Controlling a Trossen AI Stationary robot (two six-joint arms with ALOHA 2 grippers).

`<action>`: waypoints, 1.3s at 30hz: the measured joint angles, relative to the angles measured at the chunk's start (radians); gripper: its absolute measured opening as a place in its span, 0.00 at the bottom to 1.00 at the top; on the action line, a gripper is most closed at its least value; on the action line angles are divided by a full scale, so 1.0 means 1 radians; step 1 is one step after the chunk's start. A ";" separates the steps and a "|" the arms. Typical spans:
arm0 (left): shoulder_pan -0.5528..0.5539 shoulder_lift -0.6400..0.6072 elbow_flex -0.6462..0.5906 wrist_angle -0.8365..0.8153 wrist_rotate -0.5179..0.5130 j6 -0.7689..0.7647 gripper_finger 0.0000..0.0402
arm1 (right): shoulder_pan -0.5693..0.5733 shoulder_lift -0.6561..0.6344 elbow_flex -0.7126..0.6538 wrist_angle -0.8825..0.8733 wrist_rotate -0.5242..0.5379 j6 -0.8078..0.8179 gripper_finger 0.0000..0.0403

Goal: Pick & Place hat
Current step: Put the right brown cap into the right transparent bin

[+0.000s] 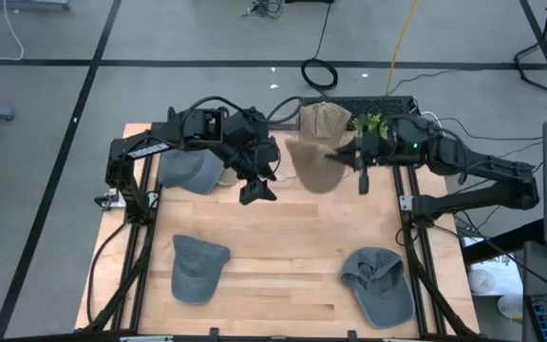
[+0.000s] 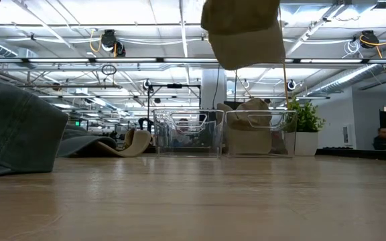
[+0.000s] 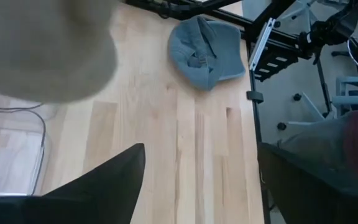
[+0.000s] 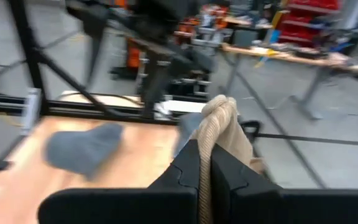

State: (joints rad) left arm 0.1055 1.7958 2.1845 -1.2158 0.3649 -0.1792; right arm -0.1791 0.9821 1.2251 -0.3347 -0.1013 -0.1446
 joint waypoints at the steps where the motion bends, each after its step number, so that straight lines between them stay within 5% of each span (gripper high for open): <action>1: 0.000 0.000 0.000 0.004 0.000 0.000 0.80 | -0.024 -0.003 0.000 0.000 0.000 -0.016 0.00; 21: 0.008 0.000 0.000 0.016 -0.002 0.031 0.81 | -0.388 0.078 0.000 0.064 0.001 -0.227 0.00; 39: 0.008 0.000 0.000 0.015 -0.002 0.071 0.81 | -0.464 0.226 -0.043 0.094 -0.055 -0.300 0.00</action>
State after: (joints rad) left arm 0.1131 1.7962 2.1845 -1.2007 0.3634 -0.1081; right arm -0.6429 1.2085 1.1817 -0.2408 -0.1558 -0.4451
